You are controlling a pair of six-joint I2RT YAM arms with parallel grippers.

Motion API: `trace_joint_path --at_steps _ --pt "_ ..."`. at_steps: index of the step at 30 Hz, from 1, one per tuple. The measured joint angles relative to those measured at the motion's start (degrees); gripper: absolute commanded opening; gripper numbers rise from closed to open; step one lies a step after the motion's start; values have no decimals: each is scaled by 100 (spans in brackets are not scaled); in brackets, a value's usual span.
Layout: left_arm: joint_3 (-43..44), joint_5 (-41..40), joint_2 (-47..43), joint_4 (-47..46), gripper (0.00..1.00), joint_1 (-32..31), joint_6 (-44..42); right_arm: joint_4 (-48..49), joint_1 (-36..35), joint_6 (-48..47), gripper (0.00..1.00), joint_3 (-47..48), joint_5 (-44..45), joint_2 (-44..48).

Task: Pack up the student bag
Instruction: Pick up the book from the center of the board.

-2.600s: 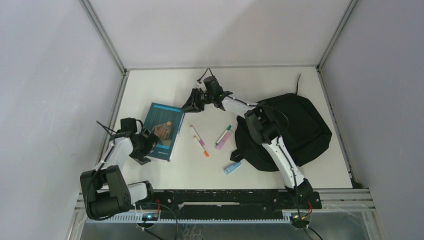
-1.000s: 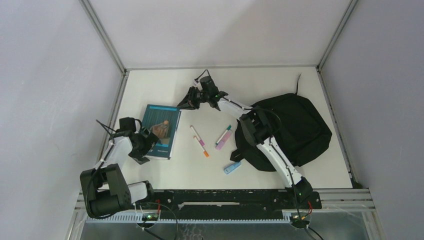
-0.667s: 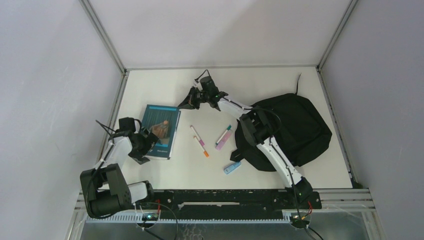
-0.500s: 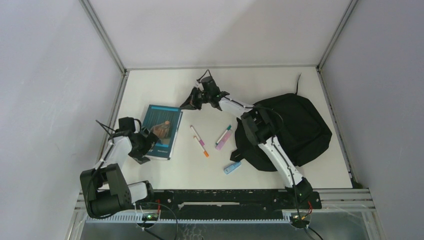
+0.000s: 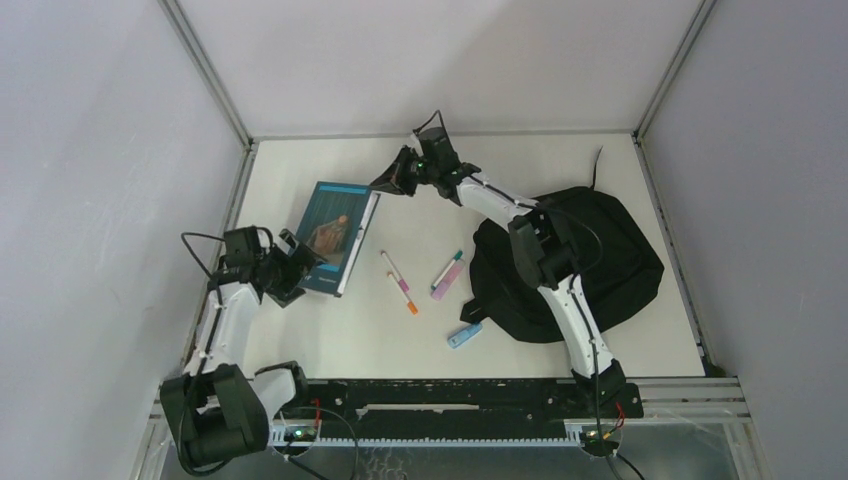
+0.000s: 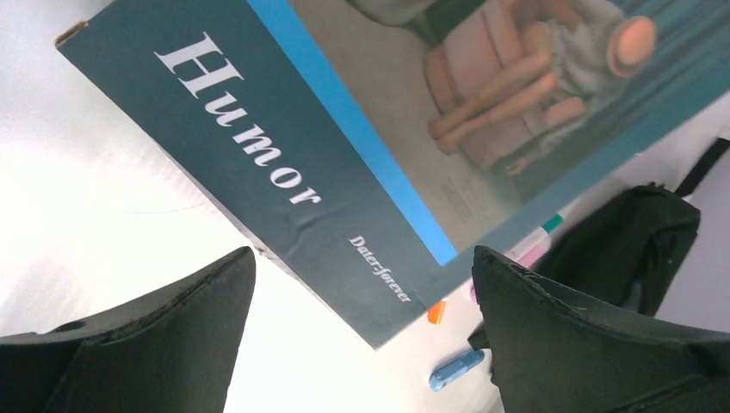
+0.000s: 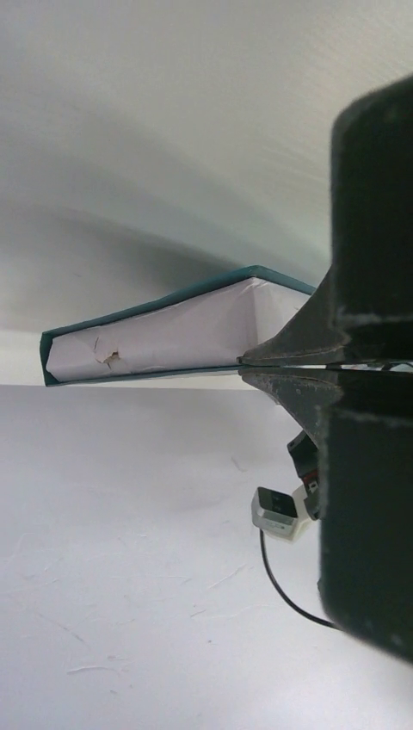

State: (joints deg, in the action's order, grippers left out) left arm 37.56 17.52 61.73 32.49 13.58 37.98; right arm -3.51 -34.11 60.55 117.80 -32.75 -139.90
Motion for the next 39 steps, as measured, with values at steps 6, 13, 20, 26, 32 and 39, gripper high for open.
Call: trace_joint_path --at_steps 6,13,20,26,32,39 --pt "-175 446 -439 -330 100 4 136 35 33 55 0 -420 219 295" --pt "-568 404 -1283 -282 100 7 651 22 79 262 0 -745 306 295" --pt "-1032 -280 -2531 214 100 11 1331 208 116 444 0 -807 302 295" --pt "-1357 -525 -3023 289 100 11 1794 369 138 566 0 -839 260 295" --pt "-1821 -387 -2549 -289 100 11 2079 444 151 627 0 -863 229 295" --pt "-2479 -153 -2092 -1709 100 11 2428 522 151 693 0 -890 205 295"
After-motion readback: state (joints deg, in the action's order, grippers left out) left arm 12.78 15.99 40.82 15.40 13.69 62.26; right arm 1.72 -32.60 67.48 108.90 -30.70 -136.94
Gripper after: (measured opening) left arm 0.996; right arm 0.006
